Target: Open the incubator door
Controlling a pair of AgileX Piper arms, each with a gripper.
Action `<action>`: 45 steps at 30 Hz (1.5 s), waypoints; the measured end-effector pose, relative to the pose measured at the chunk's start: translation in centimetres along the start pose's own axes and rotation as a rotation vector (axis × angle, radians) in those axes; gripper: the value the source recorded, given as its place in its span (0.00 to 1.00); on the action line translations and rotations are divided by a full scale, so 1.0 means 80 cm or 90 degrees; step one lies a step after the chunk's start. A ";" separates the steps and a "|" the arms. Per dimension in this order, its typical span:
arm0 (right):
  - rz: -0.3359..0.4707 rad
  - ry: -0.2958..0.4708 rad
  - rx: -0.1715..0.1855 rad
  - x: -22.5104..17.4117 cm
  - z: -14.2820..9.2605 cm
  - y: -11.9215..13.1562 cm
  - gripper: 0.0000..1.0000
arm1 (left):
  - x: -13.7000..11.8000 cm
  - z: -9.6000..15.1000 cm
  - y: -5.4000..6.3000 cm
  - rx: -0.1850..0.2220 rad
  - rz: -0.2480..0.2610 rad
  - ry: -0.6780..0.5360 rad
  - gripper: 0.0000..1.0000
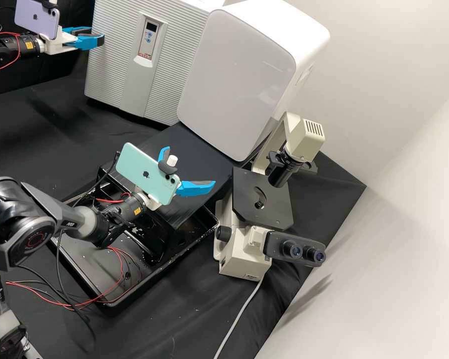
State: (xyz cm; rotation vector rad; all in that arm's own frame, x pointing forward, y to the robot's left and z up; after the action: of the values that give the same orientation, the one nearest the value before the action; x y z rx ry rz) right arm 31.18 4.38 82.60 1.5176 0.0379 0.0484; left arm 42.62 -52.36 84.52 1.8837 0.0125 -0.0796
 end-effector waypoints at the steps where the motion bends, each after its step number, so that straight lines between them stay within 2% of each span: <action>1: 0.000 0.000 0.000 0.000 0.000 0.000 1.00 | 0.000 0.000 0.000 0.000 0.000 0.000 0.00; 9: 0.000 0.000 0.000 0.000 0.000 0.000 1.00 | -0.009 0.004 -0.003 0.001 -0.008 -0.003 0.00; 14: 0.000 0.000 0.000 0.000 0.000 0.000 1.00 | -0.020 0.008 -0.007 0.020 -0.015 -0.020 0.00; 21: 0.000 0.000 0.000 0.000 0.000 0.000 1.00 | -0.036 0.015 -0.009 0.019 -0.016 -0.031 0.00; 30: 0.000 0.000 0.000 0.000 0.000 0.000 1.00 | -0.041 0.018 -0.013 0.006 -0.019 -0.037 0.00; 38: 0.000 0.000 0.000 0.000 0.000 0.000 1.00 | -0.067 0.034 -0.023 0.005 -0.023 -0.067 0.00; 45: 0.000 0.000 0.000 0.000 0.000 0.000 1.00 | -0.090 0.047 -0.034 -0.010 -0.029 -0.080 0.00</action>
State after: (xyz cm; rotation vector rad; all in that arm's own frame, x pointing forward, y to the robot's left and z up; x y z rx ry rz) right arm 31.18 4.38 82.60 1.5176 0.0379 0.0484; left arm 35.12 -54.85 81.24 1.8605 -0.0302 -0.2286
